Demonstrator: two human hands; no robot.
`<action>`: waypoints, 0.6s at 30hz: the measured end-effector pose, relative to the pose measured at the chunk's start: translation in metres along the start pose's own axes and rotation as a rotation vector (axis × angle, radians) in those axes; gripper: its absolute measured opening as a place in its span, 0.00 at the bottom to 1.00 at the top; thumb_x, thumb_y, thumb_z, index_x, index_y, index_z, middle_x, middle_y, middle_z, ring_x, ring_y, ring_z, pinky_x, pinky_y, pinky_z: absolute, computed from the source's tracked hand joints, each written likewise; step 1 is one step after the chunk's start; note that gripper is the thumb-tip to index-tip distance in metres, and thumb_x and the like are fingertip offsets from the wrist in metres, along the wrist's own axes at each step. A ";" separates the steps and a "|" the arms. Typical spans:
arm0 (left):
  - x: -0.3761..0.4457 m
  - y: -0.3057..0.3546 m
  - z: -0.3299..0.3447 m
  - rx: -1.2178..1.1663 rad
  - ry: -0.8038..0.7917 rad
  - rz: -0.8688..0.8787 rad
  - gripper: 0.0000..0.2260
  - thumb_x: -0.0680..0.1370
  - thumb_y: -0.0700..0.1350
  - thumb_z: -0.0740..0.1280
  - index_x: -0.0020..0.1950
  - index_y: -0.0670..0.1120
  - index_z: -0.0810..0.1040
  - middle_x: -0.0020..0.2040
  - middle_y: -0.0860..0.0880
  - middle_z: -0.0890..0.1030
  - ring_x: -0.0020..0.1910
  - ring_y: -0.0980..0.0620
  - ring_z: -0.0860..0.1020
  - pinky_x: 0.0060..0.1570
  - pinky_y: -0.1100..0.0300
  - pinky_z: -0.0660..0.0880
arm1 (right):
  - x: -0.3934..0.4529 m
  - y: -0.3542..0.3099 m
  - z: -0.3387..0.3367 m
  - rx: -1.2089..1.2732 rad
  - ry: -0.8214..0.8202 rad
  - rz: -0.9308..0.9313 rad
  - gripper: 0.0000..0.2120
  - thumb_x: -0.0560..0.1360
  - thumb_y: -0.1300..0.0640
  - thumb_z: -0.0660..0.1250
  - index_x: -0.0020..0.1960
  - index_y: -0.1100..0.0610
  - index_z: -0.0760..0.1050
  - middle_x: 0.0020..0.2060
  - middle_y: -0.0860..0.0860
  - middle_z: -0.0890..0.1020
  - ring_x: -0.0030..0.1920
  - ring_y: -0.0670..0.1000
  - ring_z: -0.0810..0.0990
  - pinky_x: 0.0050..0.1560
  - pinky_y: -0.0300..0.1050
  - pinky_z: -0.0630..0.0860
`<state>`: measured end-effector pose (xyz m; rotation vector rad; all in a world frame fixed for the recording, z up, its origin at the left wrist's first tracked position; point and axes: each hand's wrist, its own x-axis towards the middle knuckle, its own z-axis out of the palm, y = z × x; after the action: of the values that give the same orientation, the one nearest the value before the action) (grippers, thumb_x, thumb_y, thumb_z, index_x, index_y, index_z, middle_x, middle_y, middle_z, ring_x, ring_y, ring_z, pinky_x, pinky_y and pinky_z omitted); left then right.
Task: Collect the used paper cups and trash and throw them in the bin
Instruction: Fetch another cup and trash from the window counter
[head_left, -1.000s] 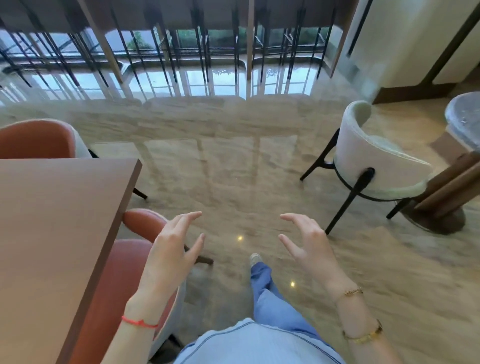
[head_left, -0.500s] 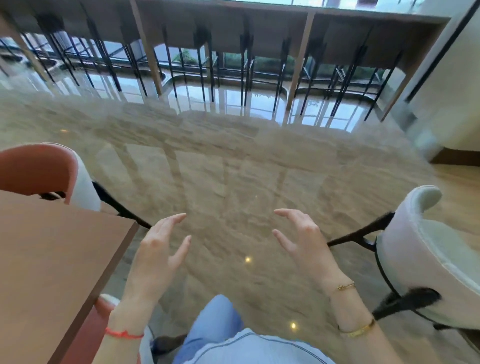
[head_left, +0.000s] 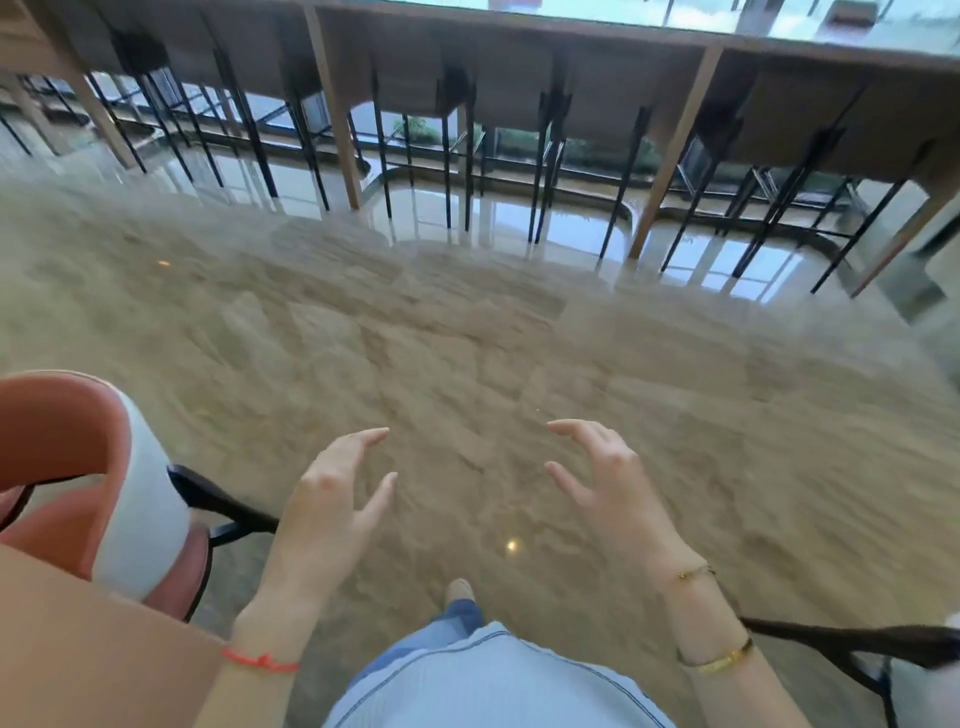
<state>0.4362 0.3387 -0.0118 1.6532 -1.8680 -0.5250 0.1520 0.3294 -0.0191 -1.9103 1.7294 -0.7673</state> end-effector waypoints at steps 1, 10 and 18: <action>0.026 -0.005 -0.002 0.004 0.005 0.007 0.19 0.74 0.41 0.71 0.65 0.46 0.76 0.59 0.50 0.79 0.59 0.52 0.77 0.60 0.62 0.69 | 0.028 -0.002 0.002 0.005 -0.001 -0.005 0.17 0.75 0.54 0.70 0.63 0.49 0.73 0.58 0.42 0.76 0.63 0.43 0.72 0.65 0.40 0.68; 0.224 -0.051 -0.009 0.033 0.003 0.017 0.19 0.75 0.43 0.71 0.65 0.47 0.75 0.59 0.52 0.78 0.59 0.55 0.76 0.60 0.68 0.66 | 0.222 -0.003 0.027 0.018 -0.014 -0.008 0.17 0.74 0.56 0.71 0.62 0.52 0.75 0.58 0.45 0.78 0.61 0.46 0.73 0.65 0.41 0.68; 0.402 -0.091 0.010 0.036 0.019 -0.003 0.18 0.75 0.42 0.71 0.64 0.47 0.76 0.59 0.52 0.79 0.58 0.54 0.76 0.60 0.71 0.64 | 0.413 0.019 0.052 0.016 -0.045 -0.040 0.18 0.74 0.54 0.70 0.63 0.50 0.74 0.58 0.43 0.77 0.61 0.44 0.72 0.64 0.37 0.67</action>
<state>0.4741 -0.0718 -0.0114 1.6786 -1.8720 -0.4785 0.1970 -0.0851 -0.0273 -1.9413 1.6583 -0.7452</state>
